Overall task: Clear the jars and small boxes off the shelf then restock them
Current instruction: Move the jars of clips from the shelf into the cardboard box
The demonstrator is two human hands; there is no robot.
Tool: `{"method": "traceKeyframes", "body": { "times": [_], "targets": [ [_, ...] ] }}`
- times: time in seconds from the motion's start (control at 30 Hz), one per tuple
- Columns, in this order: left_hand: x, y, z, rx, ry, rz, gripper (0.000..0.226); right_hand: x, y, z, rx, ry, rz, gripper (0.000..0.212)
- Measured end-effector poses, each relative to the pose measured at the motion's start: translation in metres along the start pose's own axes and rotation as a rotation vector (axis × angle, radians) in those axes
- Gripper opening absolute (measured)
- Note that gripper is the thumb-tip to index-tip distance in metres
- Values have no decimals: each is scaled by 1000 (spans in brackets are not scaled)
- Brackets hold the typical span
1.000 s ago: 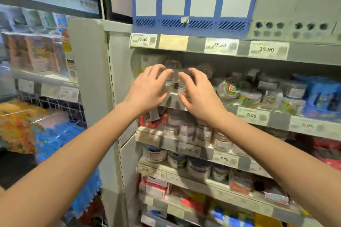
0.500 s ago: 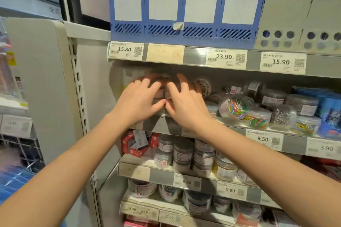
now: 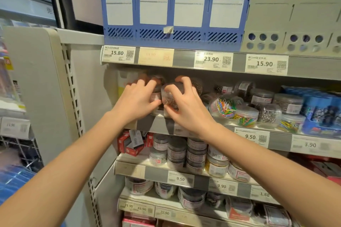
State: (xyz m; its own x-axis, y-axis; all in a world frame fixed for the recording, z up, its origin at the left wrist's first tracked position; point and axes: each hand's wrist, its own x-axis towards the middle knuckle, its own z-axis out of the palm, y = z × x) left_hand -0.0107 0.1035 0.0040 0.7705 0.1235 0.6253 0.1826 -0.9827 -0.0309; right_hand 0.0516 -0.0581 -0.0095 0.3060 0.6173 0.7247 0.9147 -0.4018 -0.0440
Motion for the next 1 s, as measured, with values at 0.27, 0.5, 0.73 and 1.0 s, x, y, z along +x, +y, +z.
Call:
{"method": "traceKeyframes", "body": {
  "times": [0.27,0.5,0.73,1.0],
  "targets": [
    [-22,5,-4,-129,88,80,70,-15,2,-18,40,-17,12,40],
    [-88,2,-37,-18,95,80,74,-38,-18,-20,214,-37,-38,50],
    [-201,-27,-86,107,-26,-47,75,-73,-97,21,374,-165,-222,63],
    [-349,-69,-128,234,-153,-322,80,-113,-231,81,599,-313,-382,58]
  ]
}}
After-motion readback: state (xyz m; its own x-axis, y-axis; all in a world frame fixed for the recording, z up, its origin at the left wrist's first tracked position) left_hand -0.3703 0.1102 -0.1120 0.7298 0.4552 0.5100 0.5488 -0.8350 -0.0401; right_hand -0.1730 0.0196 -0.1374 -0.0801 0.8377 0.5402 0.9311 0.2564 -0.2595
